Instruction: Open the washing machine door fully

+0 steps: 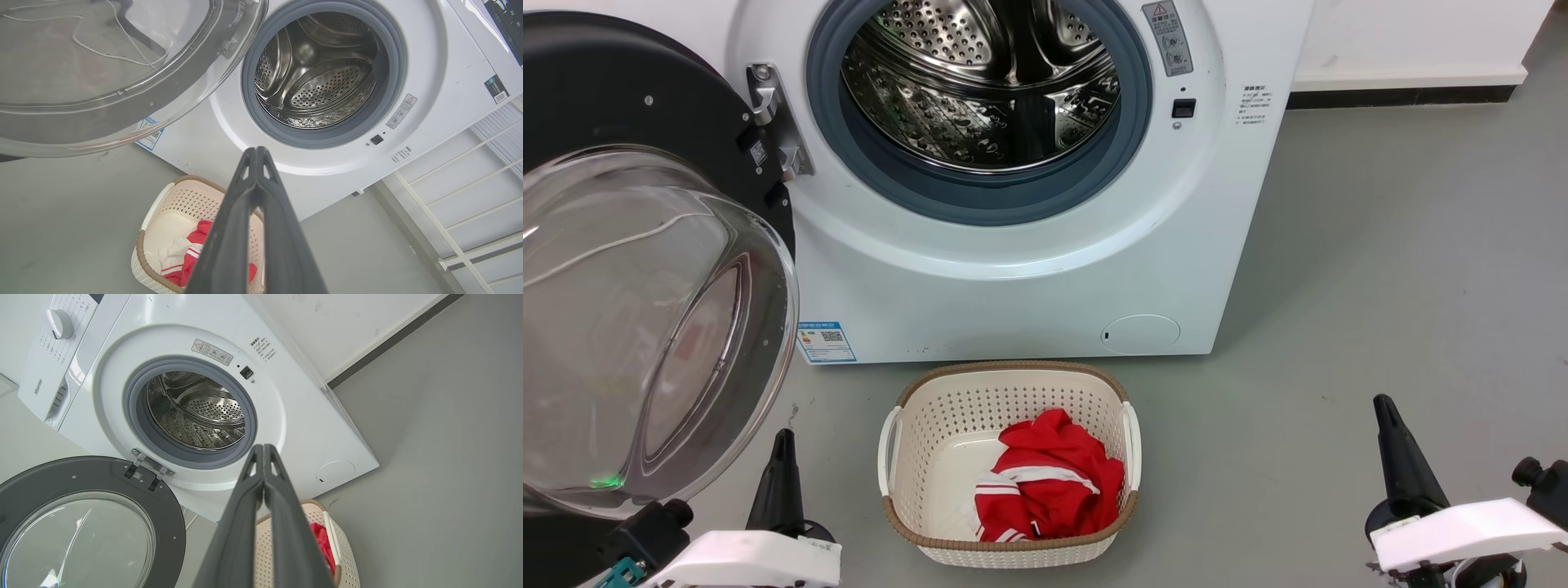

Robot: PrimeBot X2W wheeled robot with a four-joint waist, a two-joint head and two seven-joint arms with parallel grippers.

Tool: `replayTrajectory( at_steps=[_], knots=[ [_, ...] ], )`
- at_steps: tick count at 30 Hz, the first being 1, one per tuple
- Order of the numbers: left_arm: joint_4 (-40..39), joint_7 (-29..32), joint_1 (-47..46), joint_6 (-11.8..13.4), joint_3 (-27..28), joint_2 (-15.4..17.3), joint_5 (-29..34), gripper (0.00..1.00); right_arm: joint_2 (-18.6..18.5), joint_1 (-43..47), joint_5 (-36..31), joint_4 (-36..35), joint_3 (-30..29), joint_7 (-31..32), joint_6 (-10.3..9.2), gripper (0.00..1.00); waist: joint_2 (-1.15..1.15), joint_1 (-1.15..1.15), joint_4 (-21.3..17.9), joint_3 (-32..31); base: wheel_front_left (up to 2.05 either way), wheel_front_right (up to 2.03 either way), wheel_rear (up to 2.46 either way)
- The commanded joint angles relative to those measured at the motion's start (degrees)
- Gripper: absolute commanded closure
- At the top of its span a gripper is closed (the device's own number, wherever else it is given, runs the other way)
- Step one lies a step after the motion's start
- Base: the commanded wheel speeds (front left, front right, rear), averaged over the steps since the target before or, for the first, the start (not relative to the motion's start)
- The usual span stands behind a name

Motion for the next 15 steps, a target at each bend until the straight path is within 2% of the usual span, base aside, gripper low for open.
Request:
replayTrajectory(
  at_steps=[1,15],
  knots=[
    [-0.3,0.4,-1.7,-0.5,0.1,0.2,-2.2,1.0,-0.5,-1.9,2.3,-0.3,-0.1,0.2,0.0,1.0,0.0,0.0,0.0,0.0,0.0,0.0,0.0],
    [1.3,3.0,-3.2,-1.2,0.4,0.2,-13.0,1.0,-0.7,-3.2,12.7,1.5,-0.6,1.9,0.0,1.0,0.0,0.0,0.1,-0.1,0.0,0.0,0.0]
  ],
)
